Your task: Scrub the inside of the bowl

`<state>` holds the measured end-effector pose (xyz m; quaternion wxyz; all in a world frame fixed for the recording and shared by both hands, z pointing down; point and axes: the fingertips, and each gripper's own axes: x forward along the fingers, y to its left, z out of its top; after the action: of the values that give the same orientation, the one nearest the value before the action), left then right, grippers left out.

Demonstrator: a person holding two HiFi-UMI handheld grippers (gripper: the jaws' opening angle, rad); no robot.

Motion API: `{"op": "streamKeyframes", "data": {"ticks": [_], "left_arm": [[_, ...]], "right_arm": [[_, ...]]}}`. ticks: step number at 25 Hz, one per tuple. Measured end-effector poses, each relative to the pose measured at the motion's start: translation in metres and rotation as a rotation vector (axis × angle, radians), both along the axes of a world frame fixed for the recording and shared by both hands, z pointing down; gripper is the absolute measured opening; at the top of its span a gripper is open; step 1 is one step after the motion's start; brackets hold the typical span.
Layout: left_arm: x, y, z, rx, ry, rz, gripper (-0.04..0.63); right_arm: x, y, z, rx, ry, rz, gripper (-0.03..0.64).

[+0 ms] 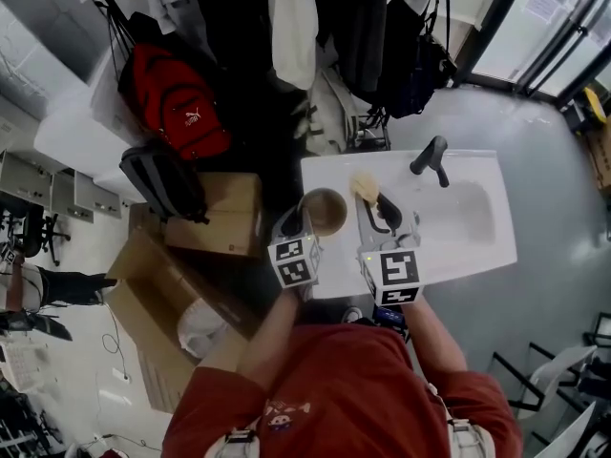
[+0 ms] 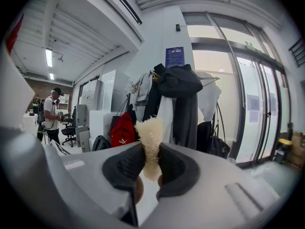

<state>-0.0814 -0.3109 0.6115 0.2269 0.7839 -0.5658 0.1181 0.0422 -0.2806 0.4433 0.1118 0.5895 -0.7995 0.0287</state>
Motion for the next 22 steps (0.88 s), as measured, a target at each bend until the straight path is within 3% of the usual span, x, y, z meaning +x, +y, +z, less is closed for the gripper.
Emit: {"op": "streamKeyframes", "data": {"ticks": [4,10,17,22], "left_arm": [[-0.004,0.008,0.033,-0.119,0.037,-0.023,0.021],[-0.003,0.014,0.068,-0.244,0.072,0.010,0.021],[0.002,0.013,0.072,-0.245,0.057,0.035,0.027],[0.004,0.012,0.069,-0.230,0.065,0.046,0.101]], "right_arm": [[-0.004,-0.002,0.012,-0.033,0.000,-0.001,0.075],[-0.005,-0.003,0.024,-0.056,-0.006,0.010,0.075],[0.000,-0.007,0.030,-0.074,-0.014,0.024,0.075],[-0.002,-0.006,0.033,-0.069,0.013,0.019,0.075]]}}
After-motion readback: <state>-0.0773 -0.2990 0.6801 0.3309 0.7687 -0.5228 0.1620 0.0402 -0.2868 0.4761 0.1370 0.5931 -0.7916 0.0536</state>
